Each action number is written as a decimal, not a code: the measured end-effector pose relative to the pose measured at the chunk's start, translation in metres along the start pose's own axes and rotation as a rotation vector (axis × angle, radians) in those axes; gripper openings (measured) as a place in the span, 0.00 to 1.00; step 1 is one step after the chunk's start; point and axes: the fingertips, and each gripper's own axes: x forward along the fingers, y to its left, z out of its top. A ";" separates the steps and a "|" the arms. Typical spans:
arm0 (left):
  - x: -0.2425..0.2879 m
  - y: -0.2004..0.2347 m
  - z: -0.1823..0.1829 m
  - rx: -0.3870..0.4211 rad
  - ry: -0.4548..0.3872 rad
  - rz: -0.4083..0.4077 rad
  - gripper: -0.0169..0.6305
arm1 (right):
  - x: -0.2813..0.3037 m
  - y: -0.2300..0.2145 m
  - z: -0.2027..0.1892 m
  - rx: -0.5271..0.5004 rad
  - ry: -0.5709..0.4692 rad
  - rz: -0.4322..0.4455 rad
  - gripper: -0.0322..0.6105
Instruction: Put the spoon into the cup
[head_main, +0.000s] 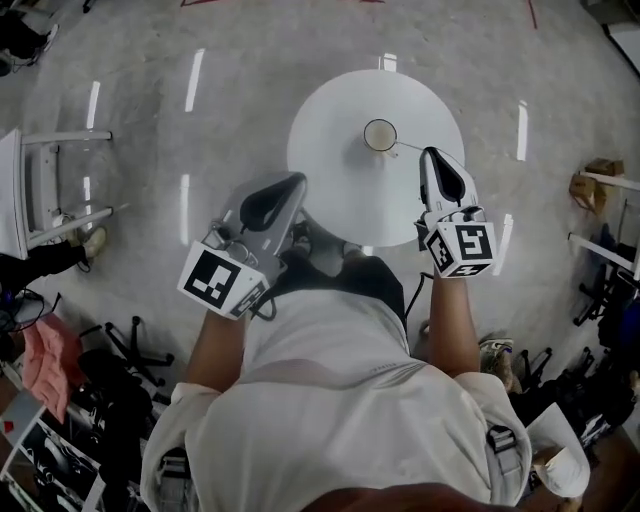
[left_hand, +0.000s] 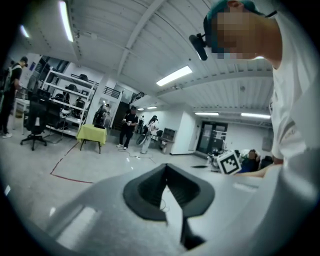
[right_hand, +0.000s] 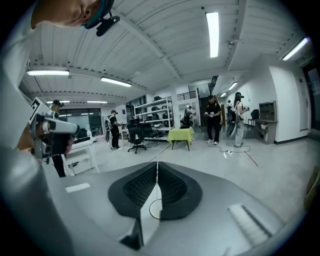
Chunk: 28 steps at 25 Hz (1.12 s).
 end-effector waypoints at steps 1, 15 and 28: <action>0.002 0.000 -0.004 -0.005 0.006 0.004 0.03 | 0.009 -0.003 -0.009 0.003 0.020 0.009 0.07; -0.021 0.039 -0.042 -0.058 0.075 0.079 0.03 | 0.100 0.009 -0.112 0.083 0.226 0.040 0.07; -0.007 0.024 -0.040 -0.058 0.073 0.022 0.03 | 0.093 -0.004 -0.106 0.147 0.212 0.026 0.17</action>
